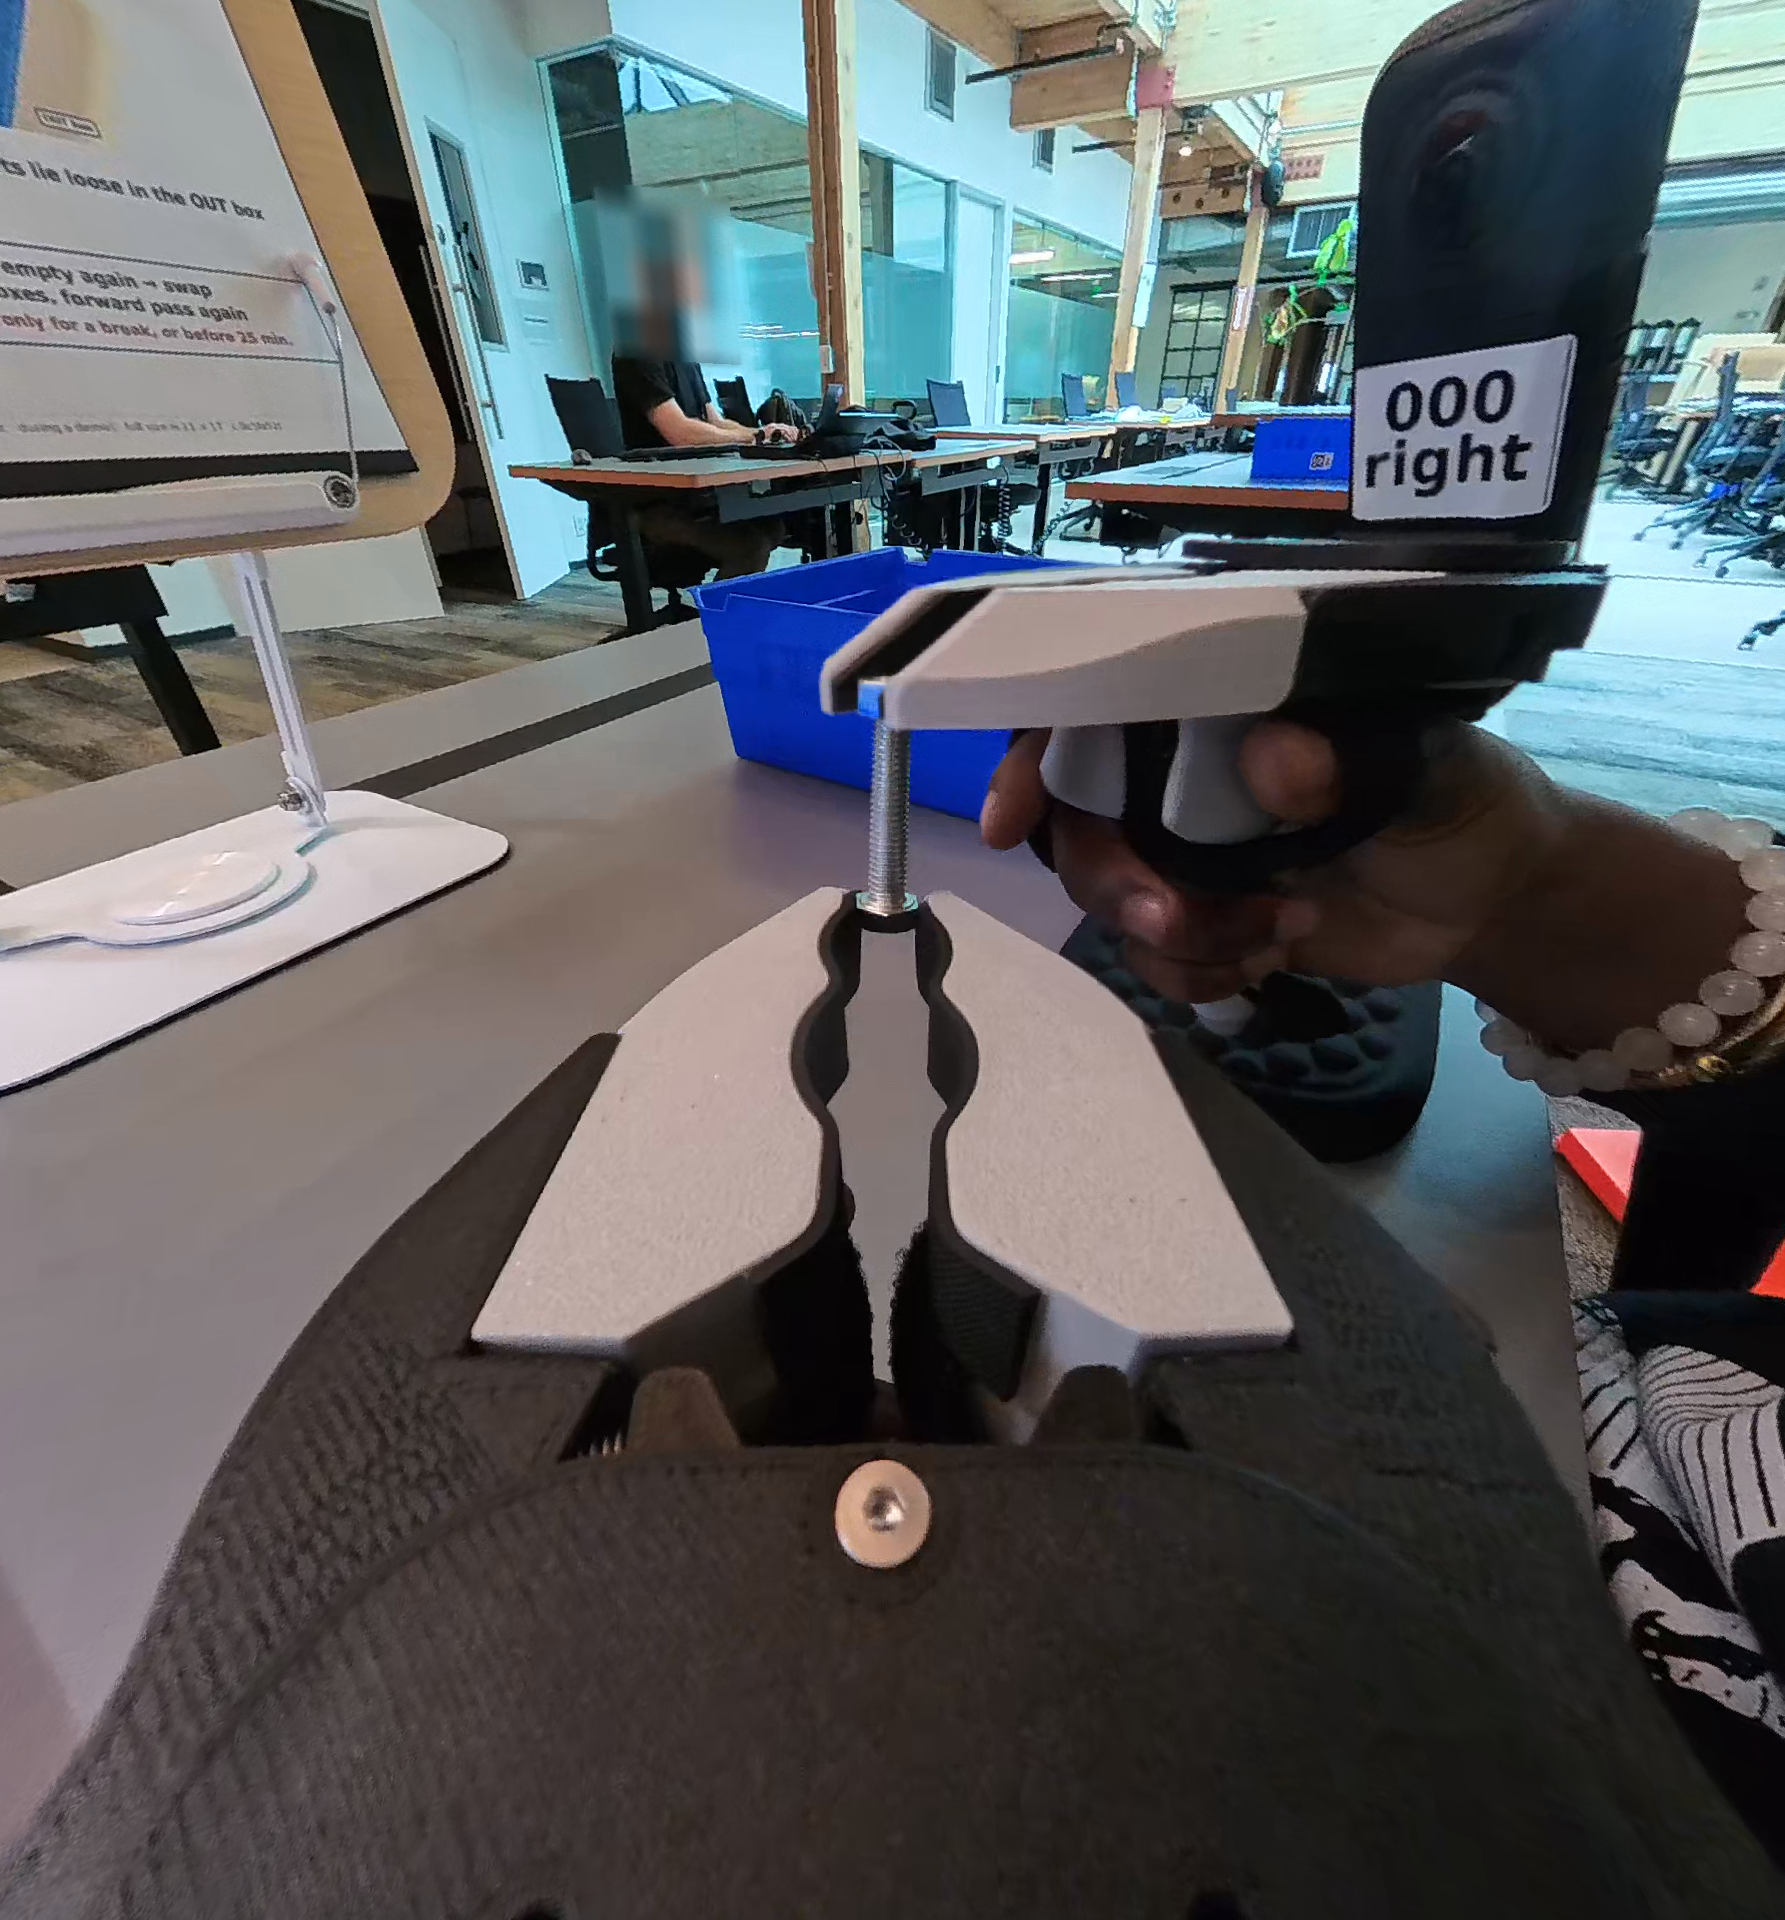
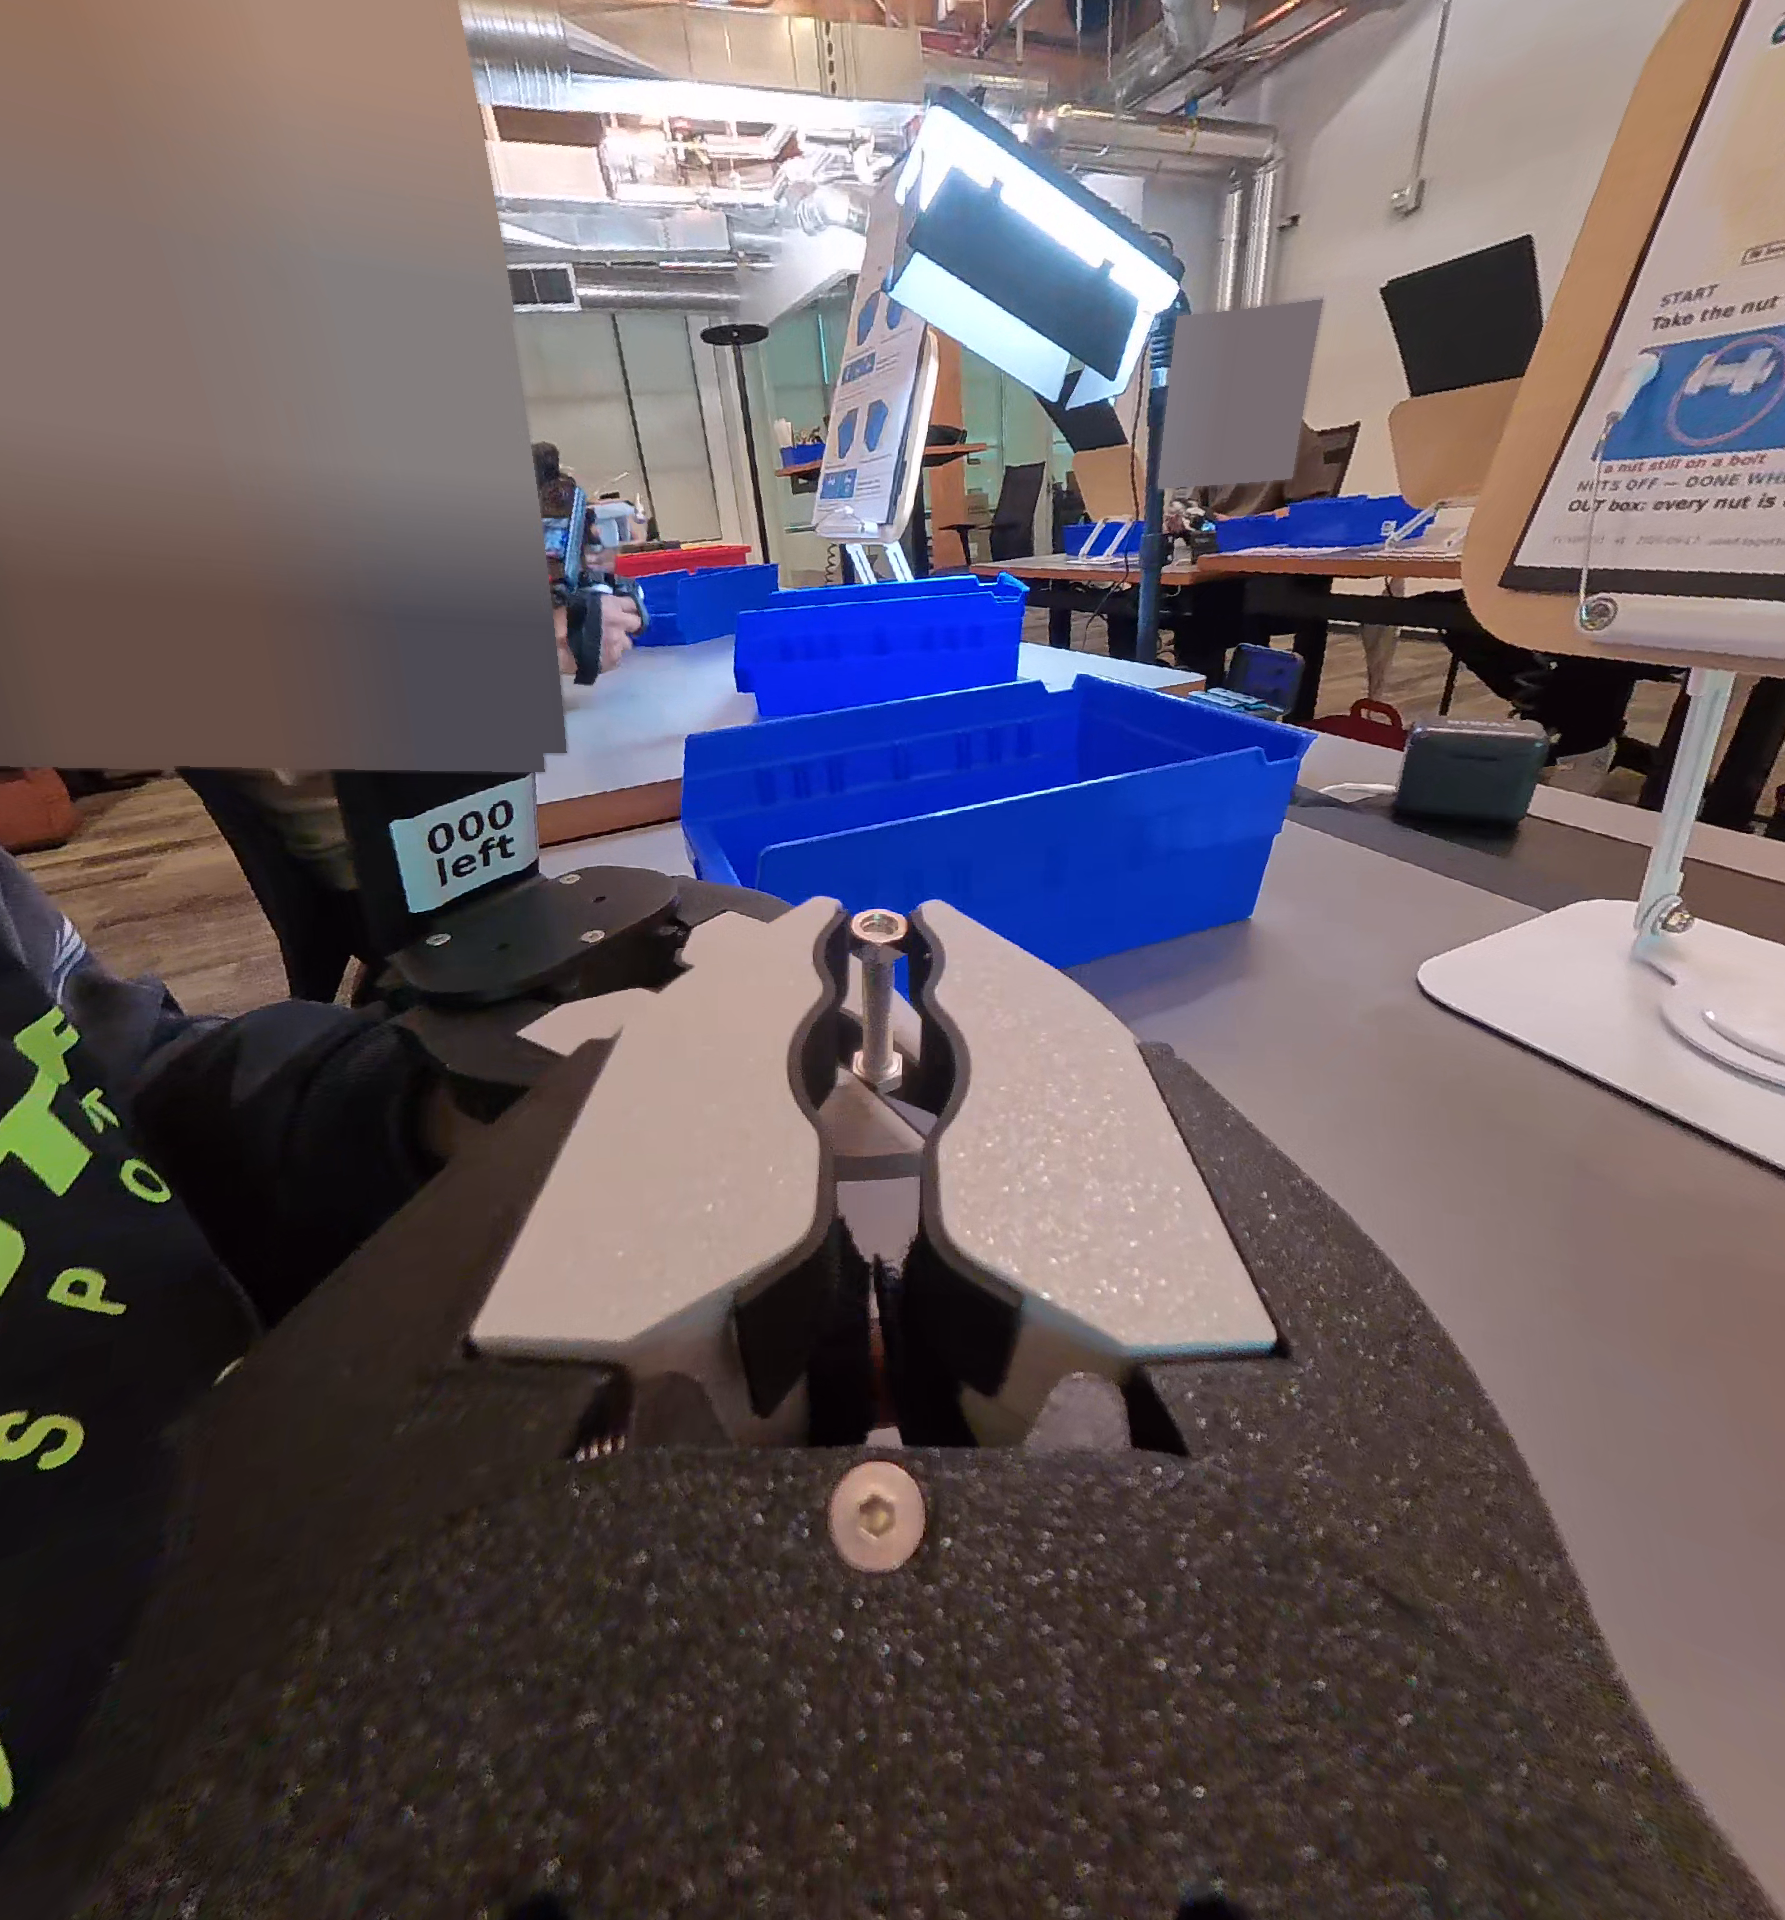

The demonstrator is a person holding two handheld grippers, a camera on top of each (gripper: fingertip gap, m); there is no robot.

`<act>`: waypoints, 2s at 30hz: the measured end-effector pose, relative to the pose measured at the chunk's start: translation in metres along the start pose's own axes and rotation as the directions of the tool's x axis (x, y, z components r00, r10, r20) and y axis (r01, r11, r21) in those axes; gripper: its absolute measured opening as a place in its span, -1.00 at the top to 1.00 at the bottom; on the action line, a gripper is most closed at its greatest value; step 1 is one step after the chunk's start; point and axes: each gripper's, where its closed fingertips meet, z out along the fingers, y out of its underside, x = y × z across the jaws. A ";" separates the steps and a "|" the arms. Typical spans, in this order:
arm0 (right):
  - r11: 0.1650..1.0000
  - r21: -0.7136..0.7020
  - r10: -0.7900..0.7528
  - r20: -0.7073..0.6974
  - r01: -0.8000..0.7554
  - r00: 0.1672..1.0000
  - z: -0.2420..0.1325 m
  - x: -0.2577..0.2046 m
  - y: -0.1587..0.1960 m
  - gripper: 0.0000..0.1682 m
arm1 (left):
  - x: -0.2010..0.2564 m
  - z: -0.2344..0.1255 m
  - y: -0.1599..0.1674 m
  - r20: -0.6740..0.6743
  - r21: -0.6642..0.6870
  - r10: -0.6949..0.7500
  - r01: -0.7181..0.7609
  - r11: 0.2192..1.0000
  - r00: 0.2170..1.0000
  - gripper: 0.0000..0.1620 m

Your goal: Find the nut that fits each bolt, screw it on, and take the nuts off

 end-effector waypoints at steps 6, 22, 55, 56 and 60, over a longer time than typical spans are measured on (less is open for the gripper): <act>1.000 0.027 -0.014 0.225 0.008 0.974 -0.011 -0.023 -0.010 0.88 | 0.029 -0.008 -0.011 -0.269 0.046 -0.093 0.109 0.993 0.959 0.88; 0.992 0.115 -0.027 0.569 -0.047 0.822 -0.035 -0.071 -0.028 0.85 | 0.089 -0.041 -0.034 -0.739 0.001 -0.229 0.342 0.940 0.634 0.87; 0.998 0.046 -0.043 0.114 0.038 0.993 -0.001 -0.027 -0.018 0.88 | 0.022 -0.013 -0.024 -0.230 0.145 -0.082 0.118 0.982 0.970 0.88; 0.998 0.062 -0.043 0.162 0.033 0.986 -0.005 -0.032 -0.022 0.88 | 0.030 -0.015 -0.026 -0.297 0.142 -0.110 0.158 0.977 0.948 0.88; 0.990 0.142 -0.031 0.287 -0.010 0.958 -0.023 -0.041 -0.045 0.88 | 0.055 -0.022 -0.029 -0.506 0.090 -0.197 0.278 0.956 0.840 0.88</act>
